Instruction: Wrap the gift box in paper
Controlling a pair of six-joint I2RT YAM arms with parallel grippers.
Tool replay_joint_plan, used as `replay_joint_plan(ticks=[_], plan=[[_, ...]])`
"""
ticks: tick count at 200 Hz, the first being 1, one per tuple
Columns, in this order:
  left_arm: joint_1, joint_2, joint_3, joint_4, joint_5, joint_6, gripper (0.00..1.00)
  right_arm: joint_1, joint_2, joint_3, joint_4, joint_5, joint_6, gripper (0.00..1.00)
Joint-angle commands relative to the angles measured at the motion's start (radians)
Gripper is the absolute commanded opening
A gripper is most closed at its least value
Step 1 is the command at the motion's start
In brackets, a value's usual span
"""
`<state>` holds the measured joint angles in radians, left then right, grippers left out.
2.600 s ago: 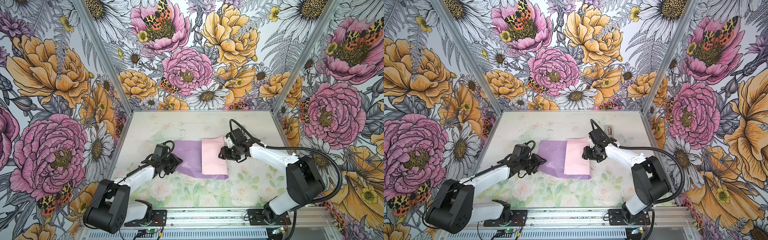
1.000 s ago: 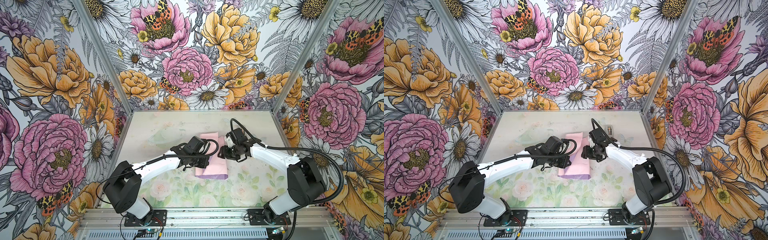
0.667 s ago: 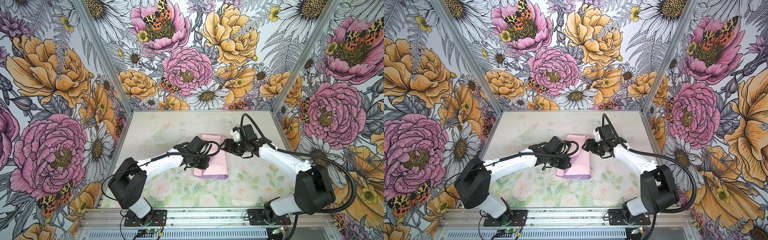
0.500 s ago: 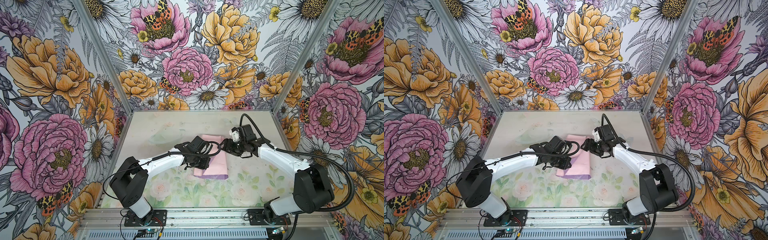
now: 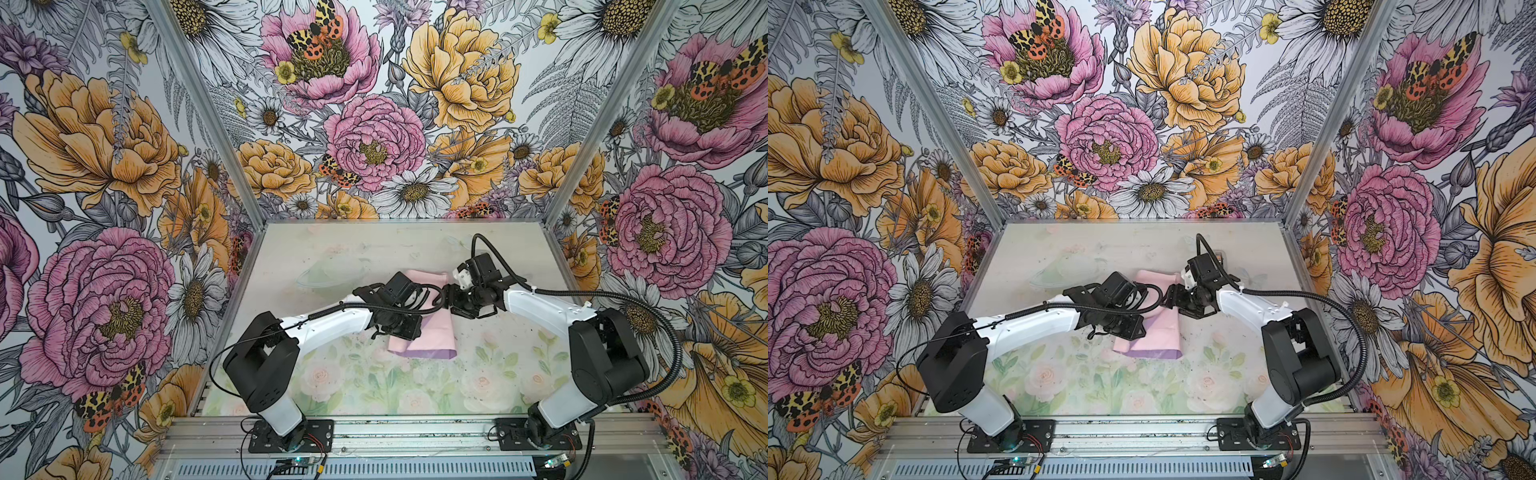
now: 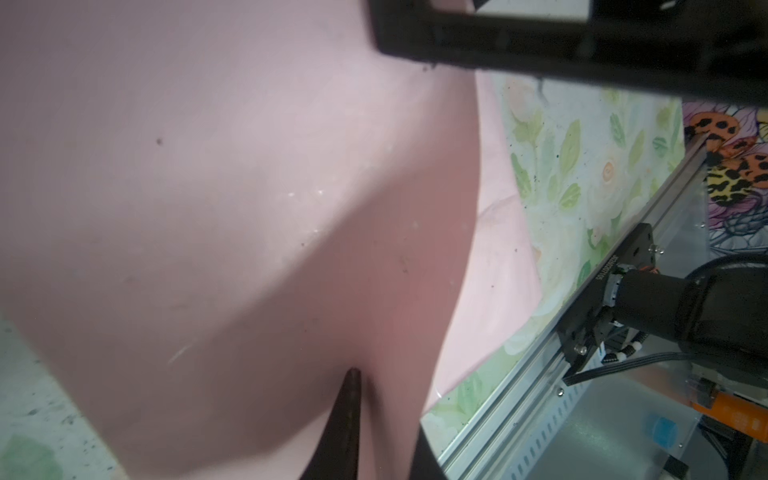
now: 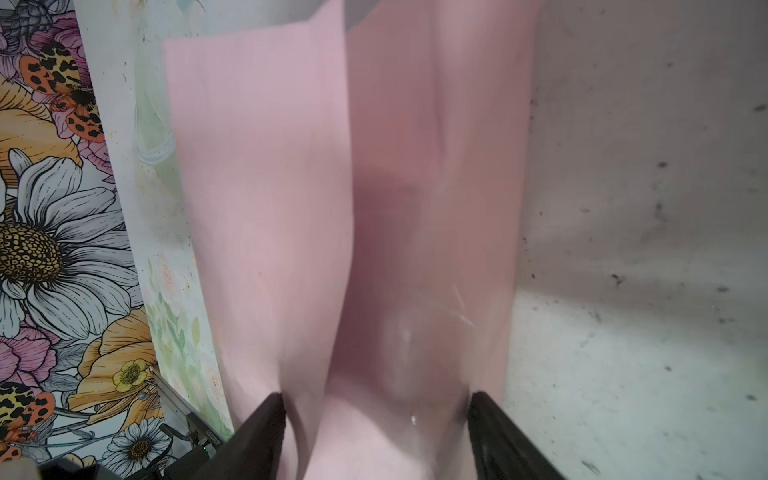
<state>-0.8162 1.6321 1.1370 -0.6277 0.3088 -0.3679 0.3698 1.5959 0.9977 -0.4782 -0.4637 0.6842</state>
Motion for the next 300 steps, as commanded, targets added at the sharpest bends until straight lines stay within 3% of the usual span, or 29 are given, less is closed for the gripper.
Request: replay_joint_plan(ticks=[1, 18, 58, 87, 114, 181, 234, 282, 300], plan=[[0.003, -0.010, 0.056, -0.007, 0.024, -0.008, 0.33, 0.006, 0.014, 0.009, -0.006, 0.043, -0.021, 0.61], [0.023, -0.027, 0.073, -0.006, 0.052, -0.037, 0.50, 0.006, 0.024, 0.004, -0.021, 0.058, -0.030, 0.53], [0.100, -0.095, 0.089, -0.004, 0.046, -0.135, 0.68, 0.006, 0.024, 0.001, -0.027, 0.067, -0.034, 0.49], [0.216, -0.151, -0.002, 0.033, -0.014, -0.293, 0.70, 0.008, 0.021, 0.009, -0.027, 0.057, -0.035, 0.50], [0.271, -0.154, -0.087, 0.115, 0.019, -0.361, 0.72, 0.009, 0.018, 0.016, -0.027, 0.043, -0.035, 0.50], [0.219, -0.076, -0.123, 0.279, 0.018, -0.466, 0.73, 0.017, 0.016, 0.033, -0.025, 0.025, -0.025, 0.51], [0.194, -0.028, -0.124, 0.283, -0.050, -0.467, 0.74, 0.019, 0.019, 0.032, -0.027, 0.025, -0.023, 0.51], [0.164, 0.025, -0.093, 0.292, -0.031, -0.468, 0.75, 0.018, 0.012, 0.035, -0.027, 0.022, -0.019, 0.51], [0.160, 0.029, -0.090, 0.316, -0.013, -0.490, 0.75, 0.018, 0.010, 0.039, -0.027, 0.009, -0.011, 0.55]])
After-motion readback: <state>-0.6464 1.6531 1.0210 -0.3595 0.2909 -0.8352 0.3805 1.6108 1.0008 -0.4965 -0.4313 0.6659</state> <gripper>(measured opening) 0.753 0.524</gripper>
